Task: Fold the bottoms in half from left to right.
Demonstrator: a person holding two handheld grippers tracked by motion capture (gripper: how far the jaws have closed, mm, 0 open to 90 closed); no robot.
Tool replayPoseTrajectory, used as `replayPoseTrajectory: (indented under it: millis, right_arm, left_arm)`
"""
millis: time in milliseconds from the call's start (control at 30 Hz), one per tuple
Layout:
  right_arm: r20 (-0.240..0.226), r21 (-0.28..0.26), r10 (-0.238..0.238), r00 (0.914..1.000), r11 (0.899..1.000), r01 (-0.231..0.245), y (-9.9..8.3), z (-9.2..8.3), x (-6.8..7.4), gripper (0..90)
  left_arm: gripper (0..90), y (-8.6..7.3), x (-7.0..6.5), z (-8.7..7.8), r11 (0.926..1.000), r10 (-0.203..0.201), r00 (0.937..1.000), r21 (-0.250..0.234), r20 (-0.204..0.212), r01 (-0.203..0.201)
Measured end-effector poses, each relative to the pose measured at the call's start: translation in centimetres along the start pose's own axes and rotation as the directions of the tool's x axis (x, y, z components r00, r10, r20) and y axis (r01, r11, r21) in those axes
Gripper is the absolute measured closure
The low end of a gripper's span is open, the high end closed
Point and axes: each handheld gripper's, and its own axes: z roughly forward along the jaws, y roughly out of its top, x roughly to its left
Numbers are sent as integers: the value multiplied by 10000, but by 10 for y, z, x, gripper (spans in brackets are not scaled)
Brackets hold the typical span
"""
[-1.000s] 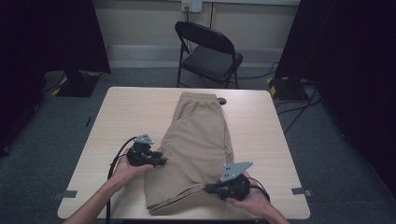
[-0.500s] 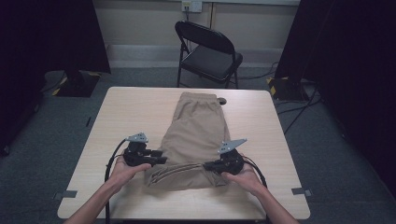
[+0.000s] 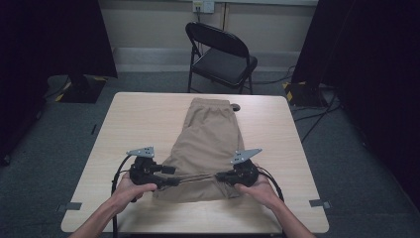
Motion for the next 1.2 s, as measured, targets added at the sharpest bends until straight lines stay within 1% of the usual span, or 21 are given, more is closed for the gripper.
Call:
replayPoseTrajectory:
  millis: [33,67,100,233,267,300,400,433,467,500,567,600,633,733,767,833,900,967,1033,1100,1200]
  right_arm:
    - [-5,-23,11,10000,10000,-11,0,0,0,882]
    - [5,-65,29,10000,10000,-29,0,-1,0,882]
    - [19,-108,42,10000,9999,-42,1,-3,0,882]
    - [106,-147,116,9999,9998,-115,-1,-5,0,882]
    - [101,-150,135,9999,9998,-134,-1,-5,-1,882]
    - [94,-165,146,9998,9998,-144,-1,-5,0,882]
    - [39,-173,150,9999,9997,-149,-1,-5,1,880]
    - [-4,-192,148,9999,9997,-148,-2,-6,2,871]
    - [-69,-227,186,9998,9996,-188,-2,-6,3,828]
    - [-72,-278,258,9996,9993,-260,-2,-6,4,769]
    - [-169,-309,156,9997,9994,-162,-2,-6,8,635]
    - [-58,-380,189,9998,9991,-191,-2,-6,11,544]
    - [72,-380,109,9999,9992,-106,-3,-4,19,476]
    - [73,-248,157,9999,9996,-155,-5,-2,24,437]
    - [306,-119,172,9994,9998,-168,-6,0,26,406]
    - [534,32,215,9983,9998,-217,-7,-1,27,426]
    - [611,-16,393,9974,9992,-393,-10,-5,25,464]
    - [765,218,504,9958,9984,-522,-16,-8,22,581]
    - [881,470,508,9948,9974,-551,-22,-11,21,679]
    - [724,382,549,9959,9976,-577,-24,-16,21,749]
    - [652,254,693,9955,9971,-710,-28,-22,21,735]
  left_arm:
    - [350,-1,-2,2,9997,162,9997,198,-185,-159]
    - [355,-2,-3,3,9996,187,9992,227,-365,-178]
    - [354,-4,-3,4,9996,129,9996,245,-258,-122]
    - [363,-9,-6,8,9974,339,9980,651,-528,-304]
    - [410,-10,-7,9,9961,496,9965,765,-667,-445]
    - [516,-10,-7,9,9952,627,9953,794,-732,-569]
    - [751,-11,-6,7,9978,549,9957,416,-742,-519]
    - [816,-10,-5,7,9977,572,9947,409,-850,-539]
    - [852,-10,-5,7,9979,546,9957,402,-748,-517]
    - [865,-10,-5,7,9977,559,9956,422,-748,-529]
    - [870,-9,-5,6,9979,536,9955,400,-787,-506]
    - [871,-9,-5,5,9981,549,9948,337,-853,-522]
    - [872,-8,-5,5,9982,549,9949,289,-846,-526]
    - [873,-8,-5,3,9987,483,9960,206,-752,-469]
    - [873,-8,-6,3,9984,533,9960,216,-712,-519]
    - [872,-8,-7,3,9983,570,9956,193,-740,-557]
    - [872,-8,-6,2,9983,573,9953,136,-782,-564]
    - [871,-8,-6,1,9986,519,9952,96,-827,-512]
    - [871,-9,-4,1,9984,533,9945,251,-900,-512]
    - [868,-9,-5,2,9980,576,9943,318,-901,-550]
    - [859,-9,-5,4,9972,669,9937,406,-900,-634]
